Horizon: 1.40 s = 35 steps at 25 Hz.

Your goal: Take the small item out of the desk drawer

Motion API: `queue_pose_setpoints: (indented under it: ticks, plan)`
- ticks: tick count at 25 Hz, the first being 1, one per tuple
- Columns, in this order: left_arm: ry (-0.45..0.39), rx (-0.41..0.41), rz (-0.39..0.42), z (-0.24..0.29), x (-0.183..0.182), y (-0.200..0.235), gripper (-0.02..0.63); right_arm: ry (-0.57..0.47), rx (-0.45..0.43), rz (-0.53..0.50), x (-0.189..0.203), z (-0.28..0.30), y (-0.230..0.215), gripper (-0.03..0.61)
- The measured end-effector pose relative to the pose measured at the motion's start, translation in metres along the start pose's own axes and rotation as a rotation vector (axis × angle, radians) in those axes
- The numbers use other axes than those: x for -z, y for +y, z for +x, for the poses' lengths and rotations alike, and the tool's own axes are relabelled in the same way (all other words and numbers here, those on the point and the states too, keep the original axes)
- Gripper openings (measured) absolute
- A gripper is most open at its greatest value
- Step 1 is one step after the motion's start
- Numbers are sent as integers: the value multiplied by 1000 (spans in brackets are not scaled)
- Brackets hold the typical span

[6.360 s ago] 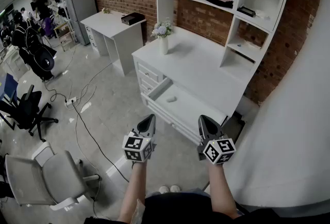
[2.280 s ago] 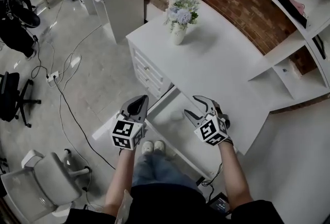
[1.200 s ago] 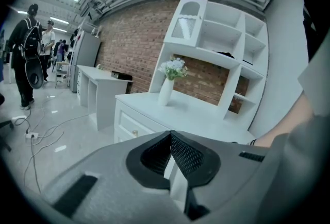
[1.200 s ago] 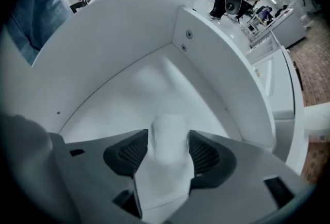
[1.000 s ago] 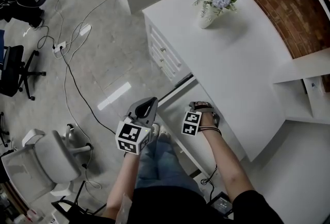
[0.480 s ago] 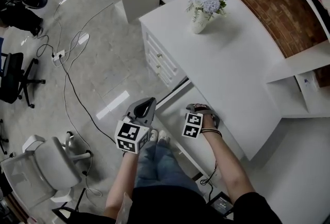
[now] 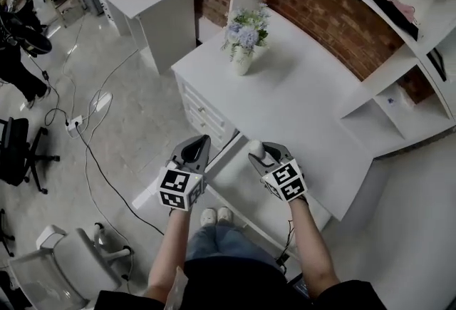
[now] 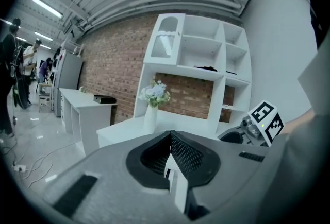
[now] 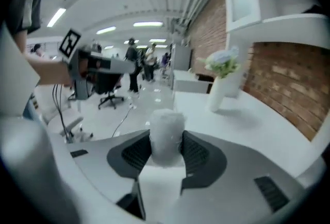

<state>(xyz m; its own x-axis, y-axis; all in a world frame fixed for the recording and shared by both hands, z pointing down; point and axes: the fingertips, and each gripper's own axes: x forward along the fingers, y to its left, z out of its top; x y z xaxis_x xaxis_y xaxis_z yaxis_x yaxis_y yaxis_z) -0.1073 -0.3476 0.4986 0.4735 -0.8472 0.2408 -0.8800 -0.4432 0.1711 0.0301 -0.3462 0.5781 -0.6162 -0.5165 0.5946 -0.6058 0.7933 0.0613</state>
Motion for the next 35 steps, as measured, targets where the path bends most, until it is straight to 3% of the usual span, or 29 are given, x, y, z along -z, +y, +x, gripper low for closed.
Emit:
queue_pose_setpoints:
  ticks: [6, 9, 12, 16, 20, 35]
  plan:
    - [-76, 47, 61, 15, -44, -18, 9, -411, 211, 285, -60, -89, -52, 169]
    - [-113, 69, 88, 23, -64, -26, 9, -573, 325, 400, -67, -133, -74, 169]
    - [-132, 84, 94, 27, -75, -34, 9, -664, 441, 488, -57, -168, -90, 169]
    - [-133, 119, 111, 30, -77, -47, 9, -666, 547, 512, -39, -191, -96, 169]
    - [-138, 136, 121, 30, -78, -56, 9, -652, 596, 507, -29, -199, -94, 169]
    - [-132, 142, 129, 24, -75, -62, 9, -592, 623, 457, -24, -197, -85, 164]
